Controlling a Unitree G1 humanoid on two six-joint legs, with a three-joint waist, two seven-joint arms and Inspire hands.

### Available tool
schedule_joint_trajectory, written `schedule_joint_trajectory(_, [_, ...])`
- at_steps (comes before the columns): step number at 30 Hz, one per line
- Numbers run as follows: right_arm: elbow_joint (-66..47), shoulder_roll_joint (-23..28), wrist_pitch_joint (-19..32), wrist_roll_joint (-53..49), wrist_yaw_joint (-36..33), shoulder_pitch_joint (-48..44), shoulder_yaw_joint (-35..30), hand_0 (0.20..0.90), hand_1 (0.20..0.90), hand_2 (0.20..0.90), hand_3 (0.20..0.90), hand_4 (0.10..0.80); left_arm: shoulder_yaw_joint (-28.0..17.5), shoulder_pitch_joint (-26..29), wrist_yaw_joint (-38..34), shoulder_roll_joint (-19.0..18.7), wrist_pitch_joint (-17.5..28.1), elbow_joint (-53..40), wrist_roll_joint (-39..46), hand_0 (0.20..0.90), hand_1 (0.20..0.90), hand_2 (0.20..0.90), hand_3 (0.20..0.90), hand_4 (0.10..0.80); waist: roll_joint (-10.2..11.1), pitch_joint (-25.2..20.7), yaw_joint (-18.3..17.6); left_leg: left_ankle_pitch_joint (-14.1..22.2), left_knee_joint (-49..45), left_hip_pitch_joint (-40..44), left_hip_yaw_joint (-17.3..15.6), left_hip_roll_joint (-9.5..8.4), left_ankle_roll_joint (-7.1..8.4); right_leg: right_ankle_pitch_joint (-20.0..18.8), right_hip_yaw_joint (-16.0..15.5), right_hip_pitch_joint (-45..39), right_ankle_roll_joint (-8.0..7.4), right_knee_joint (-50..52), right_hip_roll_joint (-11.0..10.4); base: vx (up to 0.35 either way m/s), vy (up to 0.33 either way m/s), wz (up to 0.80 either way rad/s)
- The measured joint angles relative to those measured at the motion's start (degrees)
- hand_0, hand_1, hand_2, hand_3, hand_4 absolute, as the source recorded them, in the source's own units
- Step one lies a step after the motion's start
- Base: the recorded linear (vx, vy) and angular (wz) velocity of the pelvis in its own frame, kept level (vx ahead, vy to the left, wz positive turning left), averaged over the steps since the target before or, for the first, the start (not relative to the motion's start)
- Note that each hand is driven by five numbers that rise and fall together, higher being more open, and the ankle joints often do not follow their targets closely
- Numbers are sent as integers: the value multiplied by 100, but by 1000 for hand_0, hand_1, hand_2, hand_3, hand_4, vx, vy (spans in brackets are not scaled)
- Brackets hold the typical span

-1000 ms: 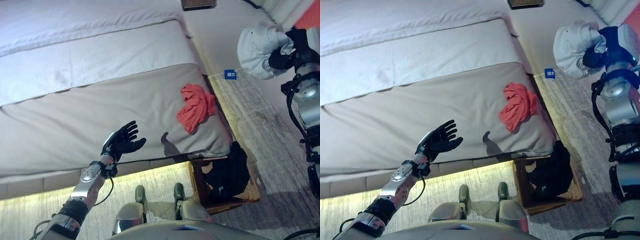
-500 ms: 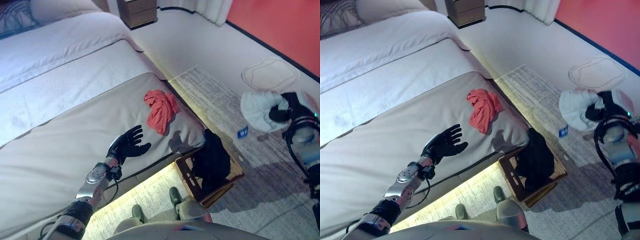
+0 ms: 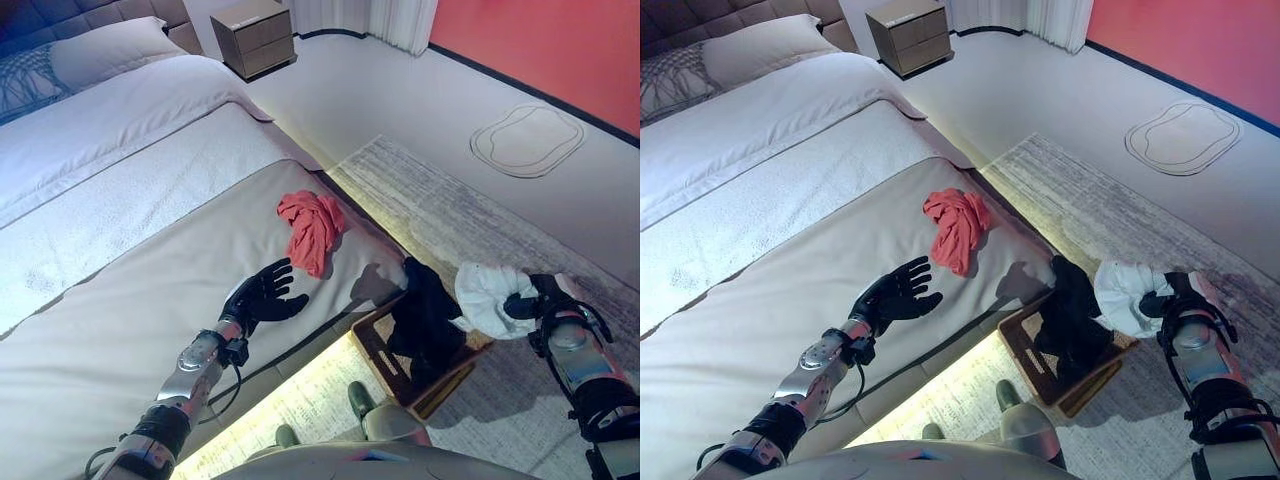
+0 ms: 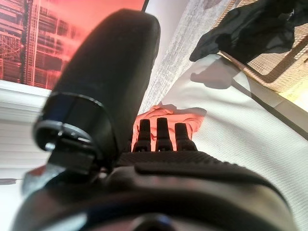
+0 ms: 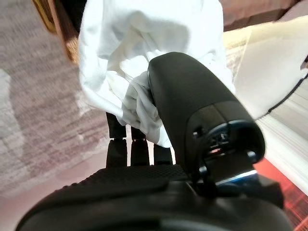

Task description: Pick up the clothes from the bed and place them into the basket

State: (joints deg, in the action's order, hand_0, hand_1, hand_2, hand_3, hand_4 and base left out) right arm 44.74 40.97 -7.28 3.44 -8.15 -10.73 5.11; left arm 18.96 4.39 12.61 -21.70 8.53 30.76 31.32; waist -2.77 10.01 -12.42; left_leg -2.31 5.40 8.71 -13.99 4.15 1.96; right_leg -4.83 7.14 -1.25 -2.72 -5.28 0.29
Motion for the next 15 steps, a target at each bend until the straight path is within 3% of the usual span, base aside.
schedule_joint_trajectory(1, [35, -9, 0, 0, 0, 1, 0, 401, 401, 401, 318, 218, 36, -4, -2, -1, 0, 0, 0, 900, 900, 900, 900, 800, -5, -3, 1, 0, 0, 1, 0, -1, 0, 0, -7, -3, 0, 0, -2, 0, 0, 0])
schedule_joint_trajectory(3, [61, -41, 5, 3, -4, 0, 25, 406, 406, 406, 324, 224, 64, -16, 1, 2, 0, 0, 0, 900, 900, 900, 900, 800, -8, -4, 0, 0, 0, 1, -1, -2, 0, 0, -9, -2, 0, 0, -3, 0, 0, 0])
schedule_joint_trajectory(5, [140, -142, 76, 12, -6, -1, 31, 493, 493, 493, 425, 325, 90, -31, 1, 2, 1, 0, 0, 900, 900, 900, 900, 800, -13, -5, 3, 0, -1, 3, 1, -1, 0, -5, -11, -4, 6, 1, -2, 16, 5, 0])
schedule_joint_trajectory(6, [191, -188, 107, 21, -6, -1, 53, 900, 900, 900, 900, 800, 98, -31, 1, 4, 1, 1, 0, 900, 900, 900, 900, 800, -13, -5, 5, 0, -1, 3, 1, 0, 0, -14, -15, -6, 20, 0, -1, 0, 0, 0])
schedule_joint_trajectory(15, [672, -542, 137, 228, -7, -2, 325, 900, 900, 900, 900, 800, 129, -33, 25, 75, 21, 67, 1, 900, 900, 900, 900, 800, -51, -20, 208, 0, 0, 2, 21, 3, 0, -18, -42, -15, 27, -1, -6, 1, 0, 0])
